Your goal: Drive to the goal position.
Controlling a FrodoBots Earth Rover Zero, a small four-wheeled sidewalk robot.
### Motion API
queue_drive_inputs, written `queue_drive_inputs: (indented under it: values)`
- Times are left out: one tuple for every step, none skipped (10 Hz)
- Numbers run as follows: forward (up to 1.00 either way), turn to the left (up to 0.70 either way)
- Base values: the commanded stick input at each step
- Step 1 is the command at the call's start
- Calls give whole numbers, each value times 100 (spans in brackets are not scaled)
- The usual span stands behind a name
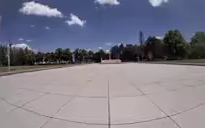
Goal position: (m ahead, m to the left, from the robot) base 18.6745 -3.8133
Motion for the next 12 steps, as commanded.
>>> queue_drive_inputs:
  values:
    - [50, 0]
    - [50, 0]
    - [50, 0]
    - [50, 0]
    - [50, 0]
    - [50, 0]
    - [50, 0]
    - [50, 0]
    - [50, 0]
    - [50, 0]
    - [50, 0]
    - [50, 0]
